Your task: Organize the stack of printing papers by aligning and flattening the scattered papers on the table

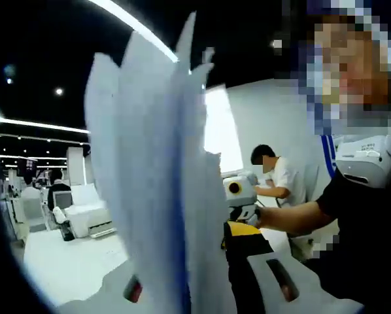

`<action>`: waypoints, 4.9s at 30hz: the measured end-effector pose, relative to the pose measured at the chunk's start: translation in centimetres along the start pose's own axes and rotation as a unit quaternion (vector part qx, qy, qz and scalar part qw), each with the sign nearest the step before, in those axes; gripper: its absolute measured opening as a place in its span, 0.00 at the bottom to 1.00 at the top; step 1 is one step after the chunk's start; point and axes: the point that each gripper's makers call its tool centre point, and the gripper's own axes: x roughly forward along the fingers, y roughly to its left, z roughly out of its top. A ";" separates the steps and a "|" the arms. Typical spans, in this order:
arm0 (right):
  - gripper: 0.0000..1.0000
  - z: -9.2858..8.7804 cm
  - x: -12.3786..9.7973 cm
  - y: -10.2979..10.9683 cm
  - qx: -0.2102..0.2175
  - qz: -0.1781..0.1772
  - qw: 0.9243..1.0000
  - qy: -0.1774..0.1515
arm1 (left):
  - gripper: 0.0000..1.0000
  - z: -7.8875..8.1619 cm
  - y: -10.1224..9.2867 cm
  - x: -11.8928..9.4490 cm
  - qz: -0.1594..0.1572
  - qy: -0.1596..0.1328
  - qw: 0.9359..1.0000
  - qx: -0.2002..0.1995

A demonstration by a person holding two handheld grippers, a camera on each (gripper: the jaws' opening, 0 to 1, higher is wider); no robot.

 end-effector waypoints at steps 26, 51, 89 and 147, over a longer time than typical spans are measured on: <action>0.00 2.9 -4.5 0.0 -0.163 -0.004 0.962 0.218 | 0.28 5.1 -0.9 0.8 -0.067 0.187 0.957 0.212; 0.45 5.1 -8.9 -0.9 -0.092 -0.054 0.994 0.031 | 0.05 9.5 -0.7 1.1 0.011 0.033 0.986 0.164; 0.00 -1.8 -12.2 -8.0 -0.014 -0.272 0.961 0.040 | 0.06 -11.1 6.6 1.1 0.168 0.038 0.983 -0.065; 0.00 -0.7 -16.2 -5.9 0.031 -0.230 0.971 -0.062 | 0.13 -11.0 4.7 0.0 0.121 0.046 0.989 -0.078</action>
